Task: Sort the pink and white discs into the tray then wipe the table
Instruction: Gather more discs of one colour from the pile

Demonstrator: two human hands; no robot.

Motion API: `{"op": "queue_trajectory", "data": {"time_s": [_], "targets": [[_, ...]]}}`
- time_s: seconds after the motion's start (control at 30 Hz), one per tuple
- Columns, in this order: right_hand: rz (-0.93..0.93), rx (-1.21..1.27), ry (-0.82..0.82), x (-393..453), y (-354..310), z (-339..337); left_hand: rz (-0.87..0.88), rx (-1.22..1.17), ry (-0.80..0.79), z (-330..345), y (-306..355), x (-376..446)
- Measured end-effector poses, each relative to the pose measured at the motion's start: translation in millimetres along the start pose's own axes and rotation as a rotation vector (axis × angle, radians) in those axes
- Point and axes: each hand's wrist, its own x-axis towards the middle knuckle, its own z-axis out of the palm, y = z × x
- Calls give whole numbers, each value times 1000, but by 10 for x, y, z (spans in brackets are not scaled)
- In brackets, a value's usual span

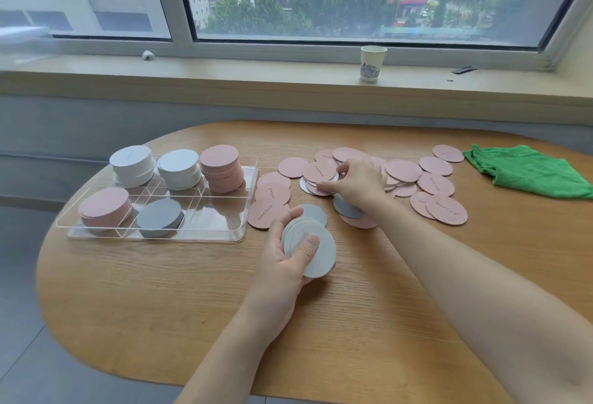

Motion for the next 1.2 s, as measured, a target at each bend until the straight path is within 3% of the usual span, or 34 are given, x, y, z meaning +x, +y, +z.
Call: {"op": "queue_trajectory", "data": {"time_s": [0.13, 0.53, 0.73, 1.07, 1.2], "targets": [[67, 141, -36, 27, -43, -9, 1, 21, 1, 12, -8, -8], [43, 72, -163, 109, -251, 9, 5, 57, 15, 8, -5, -15], [101, 228, -198, 213, -272, 27, -19, -33, 16, -9, -19, 14], [-59, 567, 86, -160, -82, -190, -33, -79, 44, 1, 36, -8], [-45, 750, 94, -357, 37, -437, -24, -125, 79, 18, 59, -3]]}}
